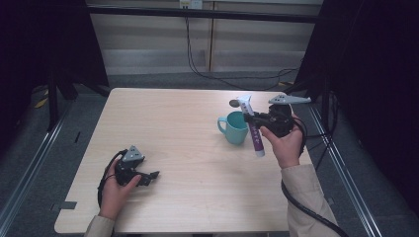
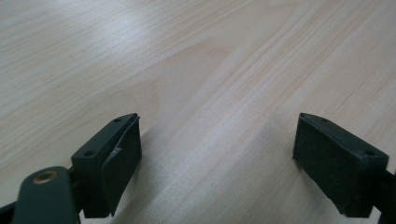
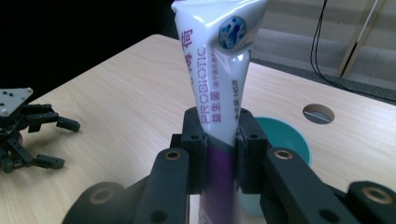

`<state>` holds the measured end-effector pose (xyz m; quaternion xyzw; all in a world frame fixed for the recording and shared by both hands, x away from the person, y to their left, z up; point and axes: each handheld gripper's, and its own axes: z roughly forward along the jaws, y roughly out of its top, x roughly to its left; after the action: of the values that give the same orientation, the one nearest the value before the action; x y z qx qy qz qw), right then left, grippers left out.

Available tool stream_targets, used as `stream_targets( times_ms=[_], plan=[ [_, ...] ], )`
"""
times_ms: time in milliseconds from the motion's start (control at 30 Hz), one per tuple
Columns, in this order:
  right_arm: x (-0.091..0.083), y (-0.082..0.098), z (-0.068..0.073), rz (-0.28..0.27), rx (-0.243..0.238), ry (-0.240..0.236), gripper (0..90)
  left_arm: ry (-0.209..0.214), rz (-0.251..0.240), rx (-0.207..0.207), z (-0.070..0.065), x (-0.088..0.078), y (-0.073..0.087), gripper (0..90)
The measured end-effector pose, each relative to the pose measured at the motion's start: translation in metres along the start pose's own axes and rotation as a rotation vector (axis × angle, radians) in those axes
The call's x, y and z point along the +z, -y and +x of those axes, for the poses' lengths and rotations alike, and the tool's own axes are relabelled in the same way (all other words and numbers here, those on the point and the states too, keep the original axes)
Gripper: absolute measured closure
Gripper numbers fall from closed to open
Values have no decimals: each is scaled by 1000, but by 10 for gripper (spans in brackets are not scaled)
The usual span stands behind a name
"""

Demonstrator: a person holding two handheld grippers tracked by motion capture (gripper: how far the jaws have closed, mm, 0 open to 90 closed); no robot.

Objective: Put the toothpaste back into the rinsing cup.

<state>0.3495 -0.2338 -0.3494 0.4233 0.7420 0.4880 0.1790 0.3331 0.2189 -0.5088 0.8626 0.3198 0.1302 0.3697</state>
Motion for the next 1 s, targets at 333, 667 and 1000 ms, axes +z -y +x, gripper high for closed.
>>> stream_targets(
  times_ms=[333, 667, 1000],
  plan=[
    [5, -10, -2, -10, -2, 8, 769, 0, 0, 0, 0, 0, 0, 151],
    [9, -22, -6, -22, 5, 21, 769, 0, 0, 0, 0, 0, 0, 151],
    [13, -30, -10, -81, 33, 19, 769, 0, 0, 0, 0, 0, 0, 151]
  ],
)
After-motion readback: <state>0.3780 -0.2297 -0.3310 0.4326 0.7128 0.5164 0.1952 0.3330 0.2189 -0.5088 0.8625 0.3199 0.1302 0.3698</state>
